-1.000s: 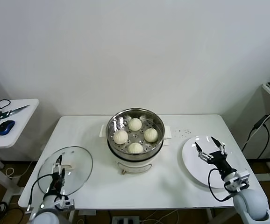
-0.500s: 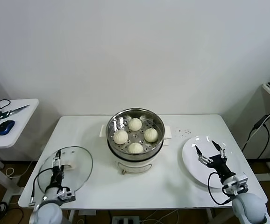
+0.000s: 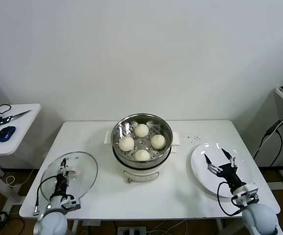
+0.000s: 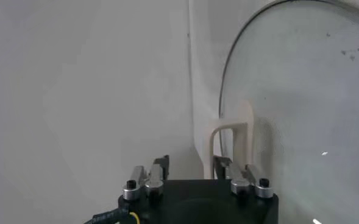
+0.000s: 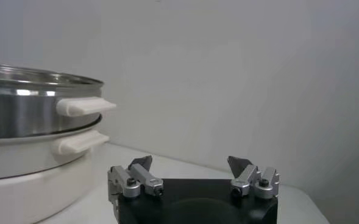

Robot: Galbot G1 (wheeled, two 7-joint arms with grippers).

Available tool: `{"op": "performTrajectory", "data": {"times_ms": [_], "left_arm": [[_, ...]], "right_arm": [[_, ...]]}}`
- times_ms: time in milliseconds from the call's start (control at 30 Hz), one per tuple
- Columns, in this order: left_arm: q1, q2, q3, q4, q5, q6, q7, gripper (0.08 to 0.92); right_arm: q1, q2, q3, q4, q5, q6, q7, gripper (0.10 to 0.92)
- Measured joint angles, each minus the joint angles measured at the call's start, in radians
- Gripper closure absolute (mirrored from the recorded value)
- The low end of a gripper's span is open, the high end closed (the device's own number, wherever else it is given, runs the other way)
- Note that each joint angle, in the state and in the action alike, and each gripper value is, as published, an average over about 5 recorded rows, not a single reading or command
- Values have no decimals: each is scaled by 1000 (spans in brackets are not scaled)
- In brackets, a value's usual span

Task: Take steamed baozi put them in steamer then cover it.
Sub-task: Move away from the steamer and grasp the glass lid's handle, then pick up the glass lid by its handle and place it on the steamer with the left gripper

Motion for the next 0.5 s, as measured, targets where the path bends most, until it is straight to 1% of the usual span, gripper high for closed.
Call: {"op": "performTrajectory", "data": {"times_ms": [367, 400, 500], "left_arm": [[-12, -4, 6, 26, -22, -20, -4, 814], [-11, -3, 6, 25, -26, -21, -6, 832], [-5, 0, 7, 16, -36, -23, -10, 852]], "right_arm": [[7, 19, 8, -14, -24, 8, -6, 203], [8, 20, 9, -15, -25, 8, -7, 203], [9, 22, 12, -19, -28, 10, -8, 203]]}}
